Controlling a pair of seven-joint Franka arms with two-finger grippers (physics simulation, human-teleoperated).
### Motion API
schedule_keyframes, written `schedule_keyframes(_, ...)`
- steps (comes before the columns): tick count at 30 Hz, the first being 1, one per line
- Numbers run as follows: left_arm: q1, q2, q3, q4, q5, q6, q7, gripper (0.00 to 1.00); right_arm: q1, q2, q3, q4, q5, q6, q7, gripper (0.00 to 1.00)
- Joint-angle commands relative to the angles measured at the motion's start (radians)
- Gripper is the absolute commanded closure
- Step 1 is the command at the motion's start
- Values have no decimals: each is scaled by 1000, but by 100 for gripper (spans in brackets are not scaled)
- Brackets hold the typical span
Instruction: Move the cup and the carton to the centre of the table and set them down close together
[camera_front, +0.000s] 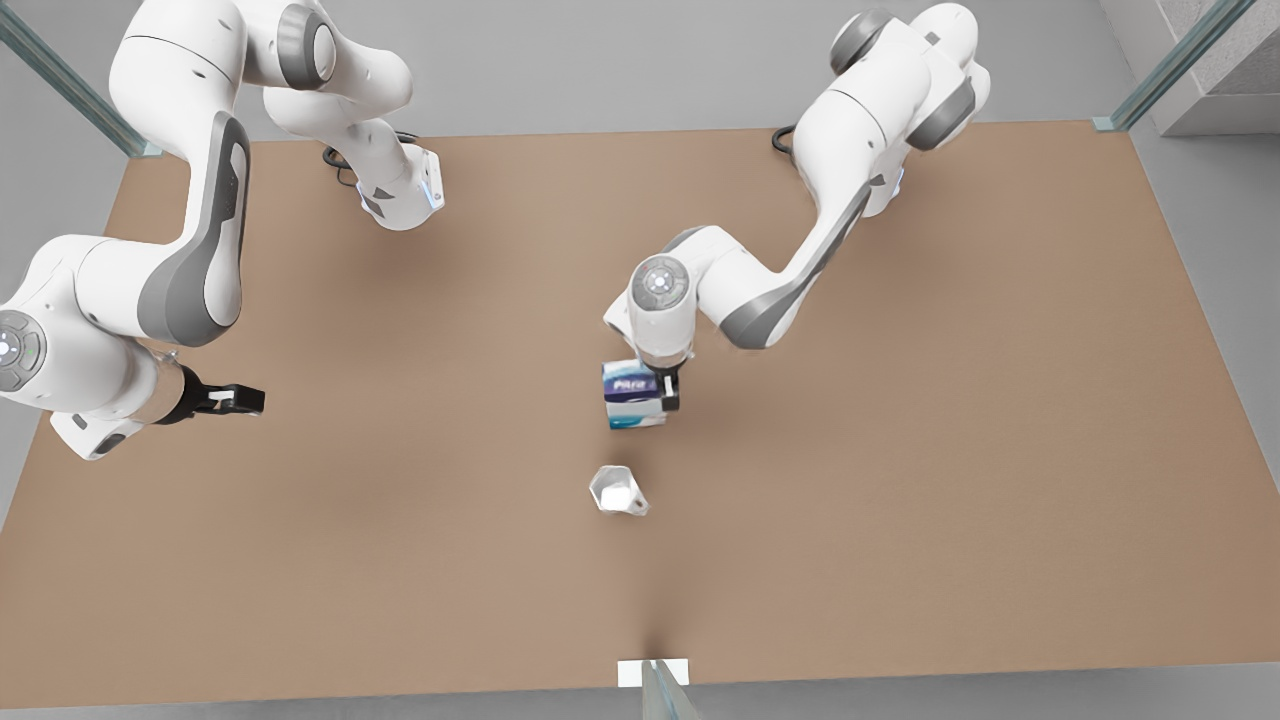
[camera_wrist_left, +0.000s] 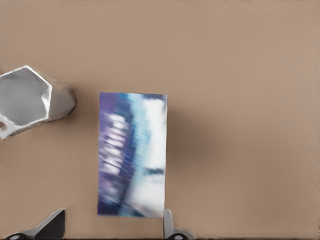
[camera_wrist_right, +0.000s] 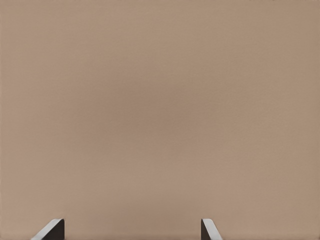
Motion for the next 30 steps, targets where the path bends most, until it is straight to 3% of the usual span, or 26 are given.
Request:
schedule_keyframes(1, 0, -15, 0, 20, -48, -26, 0, 0, 0, 0, 0, 0, 0, 0, 0, 0)
schedule_keyframes(5, 43, -208, 57, 83, -175, -332, 75, 0, -11, -2, -2, 11, 0, 0, 0, 0)
schedule_keyframes(8, 197, -233, 454, 57, -229, -346, 66, 0, -54, -46, 5, 14, -9, -2, 5, 0)
schedule_keyframes(9, 285, -219, 482, 54, -243, -310, -29, 0, -57, -61, 8, 9, -11, -2, 3, 0)
schedule_keyframes(12, 467, -213, 483, 54, -249, -250, -295, 0, -80, -117, 37, -26, -14, -3, 2, 0)
schedule_keyframes(13, 470, -267, 485, -41, -238, -186, -467, 0, -80, -115, 37, -28, -14, -3, 2, 0)
schedule_keyframes(14, 471, -372, 485, -235, -236, -30, -484, 0, -80, -114, 37, -28, -14, -5, 2, 0)
schedule_keyframes(15, 514, -432, 436, -342, -204, 38, -584, 0, -80, -111, 37, -28, -14, -6, 0, 0)
schedule_keyframes(16, 714, -474, 197, -381, -117, 27, -696, 0, -78, -109, 37, -26, -14, -8, 0, 0)
schedule_keyframes(17, 761, -501, 135, -412, -106, 24, -776, 0, -78, -107, 37, -25, -14, -8, 0, 0)
schedule_keyframes(18, 741, -505, 144, -414, -104, 24, -776, 0, -78, -106, 37, -23, -14, -9, -2, 0)
schedule_keyframes(21, 450, -512, 463, -399, -131, 13, -681, 0, -77, -103, 37, -20, -14, -9, -3, 0)
schedule_keyframes(23, 447, -482, 453, -303, -135, -112, -678, 0, -77, -103, 37, -20, -14, -11, -3, 0)
schedule_keyframes(30, 444, -431, 462, -247, -160, -117, -678, 0, -75, -95, 37, -15, -17, -8, 0, 0)
